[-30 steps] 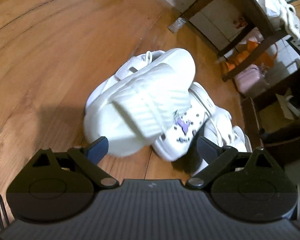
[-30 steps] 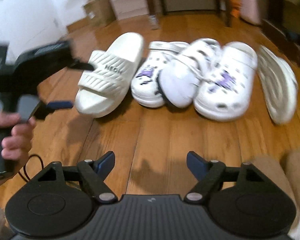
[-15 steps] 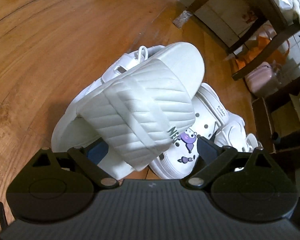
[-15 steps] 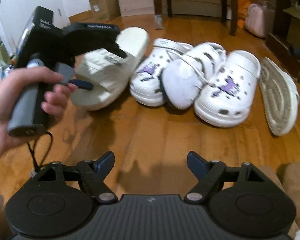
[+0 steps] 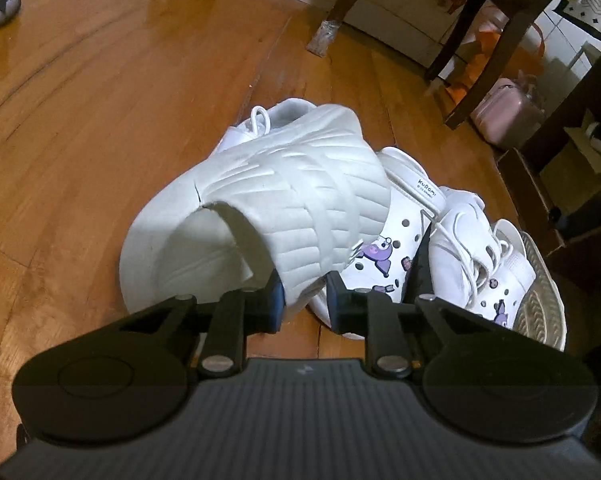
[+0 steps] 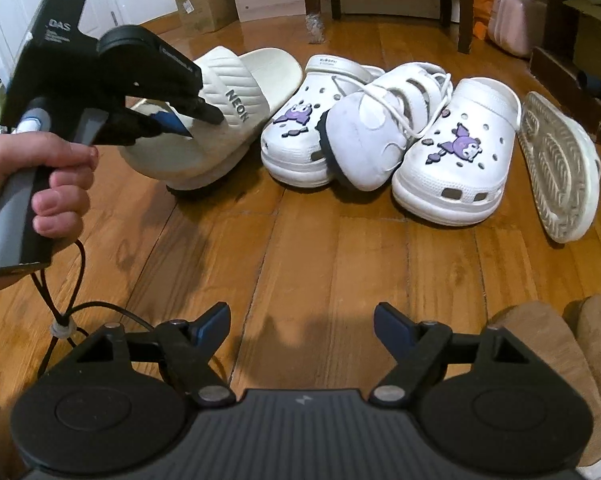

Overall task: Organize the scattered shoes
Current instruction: 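Carry the NEON slide out of the row with the left gripper and open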

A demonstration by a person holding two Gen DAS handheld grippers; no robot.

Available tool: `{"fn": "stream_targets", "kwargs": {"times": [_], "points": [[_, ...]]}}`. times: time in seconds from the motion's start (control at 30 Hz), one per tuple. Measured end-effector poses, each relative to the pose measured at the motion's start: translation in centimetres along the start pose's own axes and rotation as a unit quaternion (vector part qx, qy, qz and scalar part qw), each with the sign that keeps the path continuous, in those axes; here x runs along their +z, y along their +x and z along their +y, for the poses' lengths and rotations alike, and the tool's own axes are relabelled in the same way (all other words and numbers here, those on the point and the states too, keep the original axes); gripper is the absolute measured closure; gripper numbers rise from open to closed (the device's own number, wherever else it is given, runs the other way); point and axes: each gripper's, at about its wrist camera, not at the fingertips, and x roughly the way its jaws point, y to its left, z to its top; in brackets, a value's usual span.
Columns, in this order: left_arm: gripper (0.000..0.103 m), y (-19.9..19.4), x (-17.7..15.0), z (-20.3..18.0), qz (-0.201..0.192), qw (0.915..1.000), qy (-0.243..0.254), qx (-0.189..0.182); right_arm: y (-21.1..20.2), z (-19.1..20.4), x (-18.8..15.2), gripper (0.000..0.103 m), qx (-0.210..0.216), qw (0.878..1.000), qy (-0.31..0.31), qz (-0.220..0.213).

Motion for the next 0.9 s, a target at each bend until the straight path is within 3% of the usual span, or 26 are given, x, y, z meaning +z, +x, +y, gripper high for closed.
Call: {"fn": "stream_targets", "kwargs": {"times": [0.2,0.4,0.6,0.9], "points": [[0.083,-0.3,0.1,1.0,-0.003,0.9999,-0.005,-0.013,-0.1,0.8,-0.2,0.023,-0.004,1.000,-0.012,-0.005],[0.086,-1.6,0.1,0.5,-0.016,0.9990,0.024,-0.035,0.2,1.5,-0.2,0.023,-0.021,0.999,-0.044,-0.008],[0.087,-3.1,0.0,0.8,-0.022,0.9984,0.034,-0.040,0.3,1.5,-0.4,0.022,-0.018,0.999,-0.038,-0.006],[0.087,-8.1,-2.0,3.3,-0.017,0.9973,0.030,-0.065,-0.1,1.7,-1.3,0.022,-0.011,0.999,-0.032,0.003]]}}
